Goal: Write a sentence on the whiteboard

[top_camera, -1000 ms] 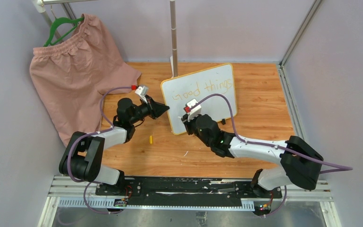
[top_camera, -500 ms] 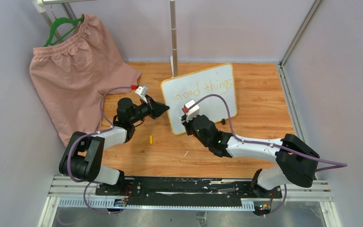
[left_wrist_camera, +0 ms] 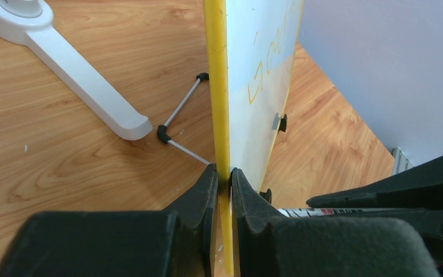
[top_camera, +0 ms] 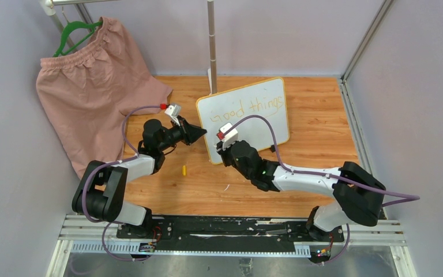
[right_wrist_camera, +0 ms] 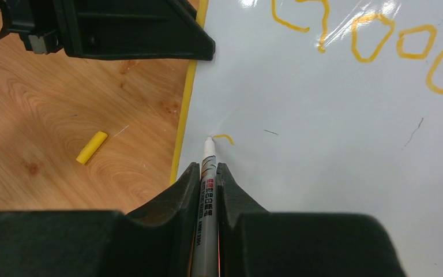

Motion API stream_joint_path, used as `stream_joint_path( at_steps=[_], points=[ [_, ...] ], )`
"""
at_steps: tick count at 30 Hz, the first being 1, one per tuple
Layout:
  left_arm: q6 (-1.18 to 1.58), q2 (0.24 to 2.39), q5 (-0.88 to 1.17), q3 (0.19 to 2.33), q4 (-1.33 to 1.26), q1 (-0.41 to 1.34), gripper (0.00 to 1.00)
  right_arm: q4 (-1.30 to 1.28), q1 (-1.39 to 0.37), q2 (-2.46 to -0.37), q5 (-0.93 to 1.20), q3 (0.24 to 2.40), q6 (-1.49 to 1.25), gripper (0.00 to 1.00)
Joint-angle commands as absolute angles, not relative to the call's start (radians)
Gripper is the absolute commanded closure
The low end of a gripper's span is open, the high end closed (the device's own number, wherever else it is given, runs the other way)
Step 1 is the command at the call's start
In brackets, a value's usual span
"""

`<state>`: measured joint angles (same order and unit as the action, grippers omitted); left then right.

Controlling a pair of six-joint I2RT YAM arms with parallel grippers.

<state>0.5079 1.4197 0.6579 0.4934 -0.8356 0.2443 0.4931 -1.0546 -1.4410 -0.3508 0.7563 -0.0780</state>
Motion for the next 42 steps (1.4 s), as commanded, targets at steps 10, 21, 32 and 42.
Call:
stream_joint_path(
  at_steps=[10, 21, 32, 42],
  points=[
    [0.474, 1.41, 0.65, 0.516, -0.841, 0.253, 0.98, 0.371, -1.081, -1.462, -0.347, 0.788, -0.068, 1.0],
    [0.474, 1.411, 0.65, 0.515, -0.842, 0.253, 0.99, 0.333, -1.061, -1.438, -0.446, 0.781, -0.076, 1.0],
    [0.473, 1.413, 0.649, 0.515, -0.841, 0.253, 0.99, 0.343, -1.036, -1.374, -0.473, 0.754, -0.076, 1.0],
    [0.473, 1.408, 0.649, 0.515, -0.842, 0.256, 0.99, 0.41, -1.034, -1.336, -0.385, 0.728, -0.078, 1.0]
  ],
)
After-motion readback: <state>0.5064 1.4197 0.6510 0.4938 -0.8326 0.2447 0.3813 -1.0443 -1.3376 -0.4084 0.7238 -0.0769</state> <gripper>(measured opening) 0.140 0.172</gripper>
